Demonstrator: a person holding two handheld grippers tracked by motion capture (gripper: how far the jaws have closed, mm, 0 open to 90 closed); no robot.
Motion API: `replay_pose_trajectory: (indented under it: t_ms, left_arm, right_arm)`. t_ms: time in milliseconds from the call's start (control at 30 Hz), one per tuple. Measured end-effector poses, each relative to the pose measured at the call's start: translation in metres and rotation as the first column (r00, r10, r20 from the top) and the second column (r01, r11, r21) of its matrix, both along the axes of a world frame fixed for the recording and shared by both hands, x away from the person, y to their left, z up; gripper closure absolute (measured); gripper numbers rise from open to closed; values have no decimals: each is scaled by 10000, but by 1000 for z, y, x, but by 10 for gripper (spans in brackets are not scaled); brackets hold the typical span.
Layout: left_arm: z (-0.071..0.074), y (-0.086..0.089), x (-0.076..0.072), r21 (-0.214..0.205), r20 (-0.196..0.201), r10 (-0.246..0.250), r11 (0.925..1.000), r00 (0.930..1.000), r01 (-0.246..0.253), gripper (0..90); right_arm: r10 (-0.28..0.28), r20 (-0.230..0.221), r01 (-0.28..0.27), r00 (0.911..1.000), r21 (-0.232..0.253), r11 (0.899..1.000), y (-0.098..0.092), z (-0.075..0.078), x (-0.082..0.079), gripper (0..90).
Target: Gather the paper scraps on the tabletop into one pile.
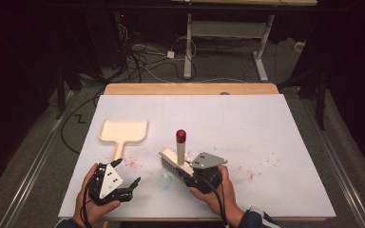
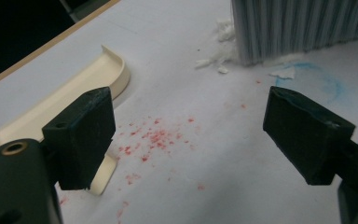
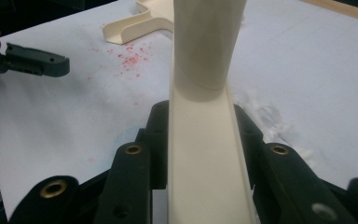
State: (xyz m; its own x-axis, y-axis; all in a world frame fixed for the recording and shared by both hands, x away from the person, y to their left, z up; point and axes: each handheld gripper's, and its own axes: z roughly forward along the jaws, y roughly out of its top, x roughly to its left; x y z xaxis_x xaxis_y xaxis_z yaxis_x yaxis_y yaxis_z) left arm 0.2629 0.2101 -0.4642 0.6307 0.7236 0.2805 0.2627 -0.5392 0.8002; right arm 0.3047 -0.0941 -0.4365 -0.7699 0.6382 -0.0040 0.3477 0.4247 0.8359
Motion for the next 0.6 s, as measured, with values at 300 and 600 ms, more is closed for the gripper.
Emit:
replay_pose_trajectory:
  t_ms: [300, 600]
  left_arm:
    - [6, 11, 1, -295, 449, 559, 9981, 9974, -546, 161]
    - [2, 8, 0, -233, 245, 252, 9994, 9994, -246, 161]
  right_arm:
    - [238, 273, -260, 9993, 834, 9962, 19, 19, -6, 679]
    - [-4, -73, 5, 10000, 193, 9998, 68, -6, 11, 679]
